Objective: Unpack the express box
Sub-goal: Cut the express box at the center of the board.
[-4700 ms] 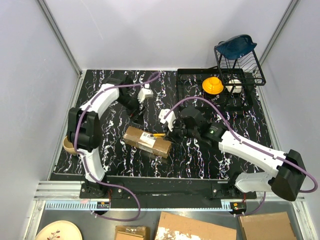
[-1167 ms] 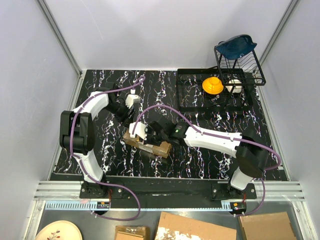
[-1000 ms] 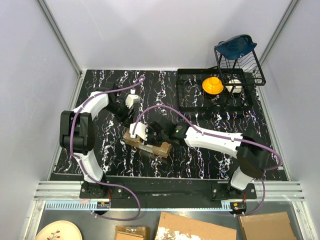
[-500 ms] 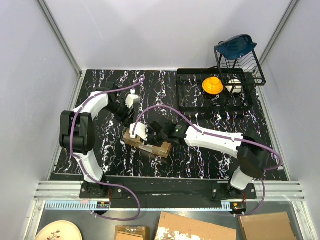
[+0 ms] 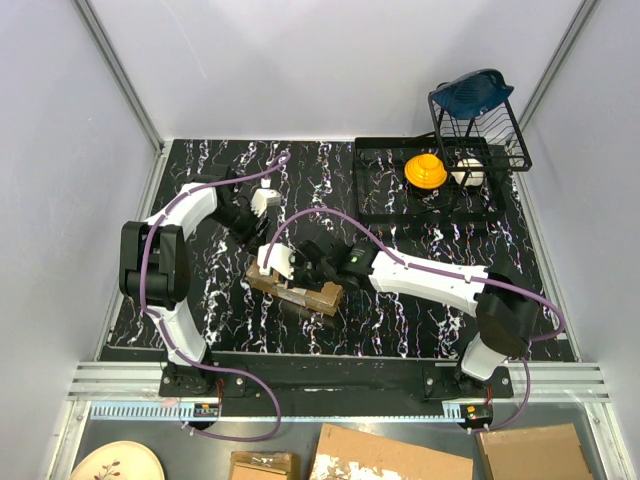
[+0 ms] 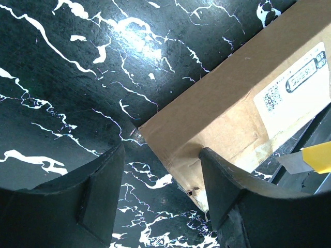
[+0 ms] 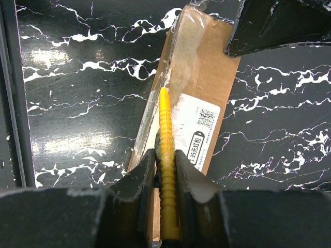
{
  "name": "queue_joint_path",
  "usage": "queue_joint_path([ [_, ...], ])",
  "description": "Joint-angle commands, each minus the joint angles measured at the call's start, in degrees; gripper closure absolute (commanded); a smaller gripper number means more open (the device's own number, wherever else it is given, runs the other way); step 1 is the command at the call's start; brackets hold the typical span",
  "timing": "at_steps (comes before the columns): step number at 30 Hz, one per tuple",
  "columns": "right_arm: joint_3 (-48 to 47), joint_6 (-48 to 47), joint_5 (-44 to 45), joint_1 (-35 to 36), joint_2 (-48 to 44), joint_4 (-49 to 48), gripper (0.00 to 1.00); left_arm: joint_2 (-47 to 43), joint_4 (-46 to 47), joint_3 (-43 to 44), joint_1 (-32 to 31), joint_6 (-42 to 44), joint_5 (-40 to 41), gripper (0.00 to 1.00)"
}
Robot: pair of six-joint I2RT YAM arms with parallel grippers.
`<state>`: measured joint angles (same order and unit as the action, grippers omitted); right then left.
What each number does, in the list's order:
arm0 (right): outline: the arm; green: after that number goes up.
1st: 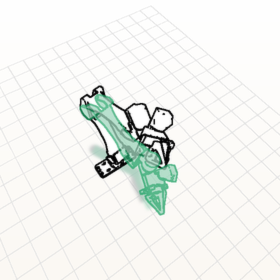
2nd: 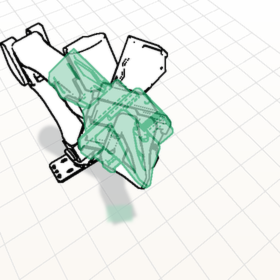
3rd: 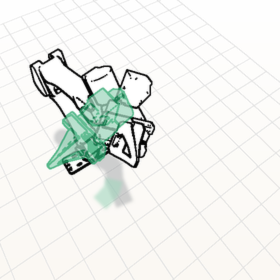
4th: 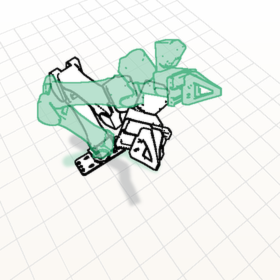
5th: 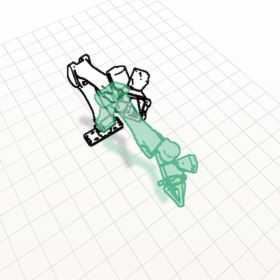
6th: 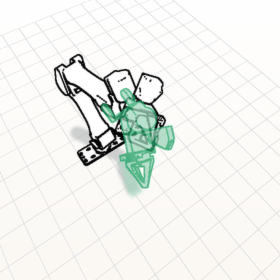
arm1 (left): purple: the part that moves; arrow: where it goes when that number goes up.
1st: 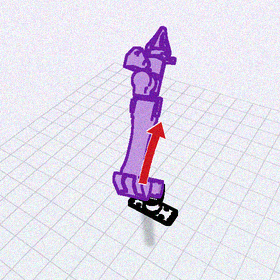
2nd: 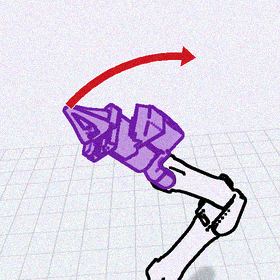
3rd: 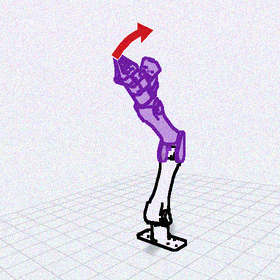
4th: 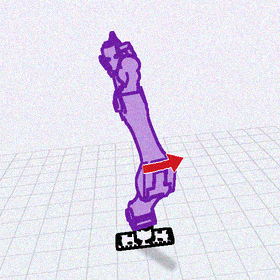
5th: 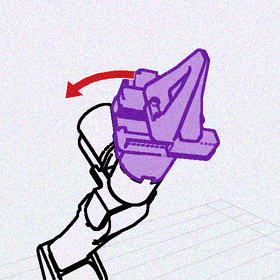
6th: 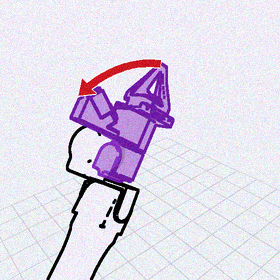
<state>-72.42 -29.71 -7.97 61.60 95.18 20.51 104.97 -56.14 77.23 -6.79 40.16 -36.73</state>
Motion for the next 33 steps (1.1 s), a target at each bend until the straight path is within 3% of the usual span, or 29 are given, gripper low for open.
queue_joint_path([
  [1, -1.32, -0.69, 1.37, 0.62, -1.84, -0.82, 1.00, 0.94, 2.35, -0.41, 0.11, 1.67, 2.01, 0.37],
  [33, -0.79, 0.97, 0.14, 0.97, -1.40, -0.56, 1.00, 1.03, 1.91, -0.24, 0.11, 1.67, 2.28, 0.39],
])
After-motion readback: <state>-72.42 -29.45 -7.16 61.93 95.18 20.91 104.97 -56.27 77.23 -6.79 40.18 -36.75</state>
